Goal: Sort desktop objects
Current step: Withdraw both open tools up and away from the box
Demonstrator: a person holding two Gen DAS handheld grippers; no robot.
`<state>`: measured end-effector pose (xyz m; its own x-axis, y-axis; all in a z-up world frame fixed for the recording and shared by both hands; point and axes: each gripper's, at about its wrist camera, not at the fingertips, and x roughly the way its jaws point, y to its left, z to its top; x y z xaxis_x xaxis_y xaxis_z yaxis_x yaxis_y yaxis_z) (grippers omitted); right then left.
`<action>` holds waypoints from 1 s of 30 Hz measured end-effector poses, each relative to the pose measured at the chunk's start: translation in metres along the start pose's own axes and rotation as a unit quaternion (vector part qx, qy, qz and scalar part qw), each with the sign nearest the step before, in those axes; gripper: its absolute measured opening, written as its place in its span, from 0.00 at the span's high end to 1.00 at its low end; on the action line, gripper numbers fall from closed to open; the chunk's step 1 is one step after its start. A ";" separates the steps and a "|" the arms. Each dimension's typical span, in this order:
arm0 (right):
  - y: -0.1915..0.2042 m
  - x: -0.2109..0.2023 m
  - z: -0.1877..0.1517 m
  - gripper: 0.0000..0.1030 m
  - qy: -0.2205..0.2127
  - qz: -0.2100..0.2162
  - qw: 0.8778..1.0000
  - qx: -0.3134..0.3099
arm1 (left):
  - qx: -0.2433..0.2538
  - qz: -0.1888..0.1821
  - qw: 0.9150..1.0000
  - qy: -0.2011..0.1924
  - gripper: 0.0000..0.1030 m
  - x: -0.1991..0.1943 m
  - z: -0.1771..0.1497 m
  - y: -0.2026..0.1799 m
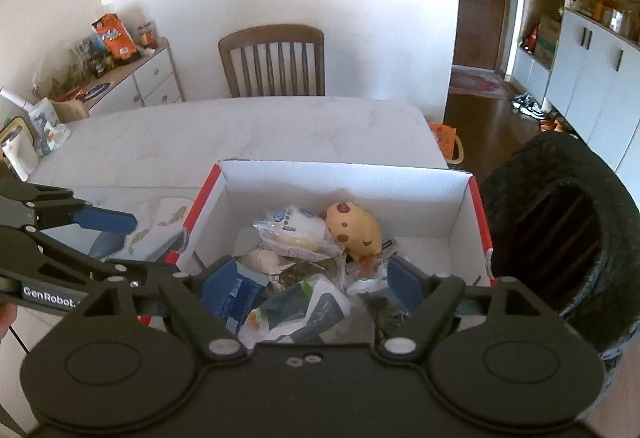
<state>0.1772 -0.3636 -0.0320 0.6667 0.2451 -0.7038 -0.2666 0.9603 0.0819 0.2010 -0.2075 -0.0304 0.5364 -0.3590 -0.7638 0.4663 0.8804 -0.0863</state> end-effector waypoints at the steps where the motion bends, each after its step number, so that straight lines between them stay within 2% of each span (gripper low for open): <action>1: 0.002 -0.002 -0.001 0.17 -0.005 -0.002 1.000 -0.001 | 0.000 0.000 1.000 -0.002 0.17 -0.001 -0.001 0.001; 5: 0.013 -0.009 -0.005 0.11 -0.025 -0.011 1.000 -0.004 | 0.002 0.003 1.000 -0.008 0.08 -0.008 -0.005 0.006; 7: 0.019 -0.013 -0.008 0.09 -0.034 -0.015 0.999 -0.003 | 0.006 0.006 1.000 -0.015 0.01 -0.012 -0.007 0.007; 20: 0.055 -0.039 -0.034 0.06 -0.068 -0.033 0.997 0.022 | 0.016 0.009 0.998 -0.053 0.01 -0.045 -0.028 0.015; 30: 0.077 -0.053 -0.050 0.06 -0.071 -0.039 0.996 0.036 | 0.023 -0.006 0.998 -0.056 0.01 -0.064 -0.044 0.019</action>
<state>0.0868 -0.3097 -0.0233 0.7765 0.1816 -0.6034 -0.1630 0.9829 0.0859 0.1443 -0.1536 -0.0112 0.6048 -0.4037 -0.6864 0.5039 0.8615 -0.0627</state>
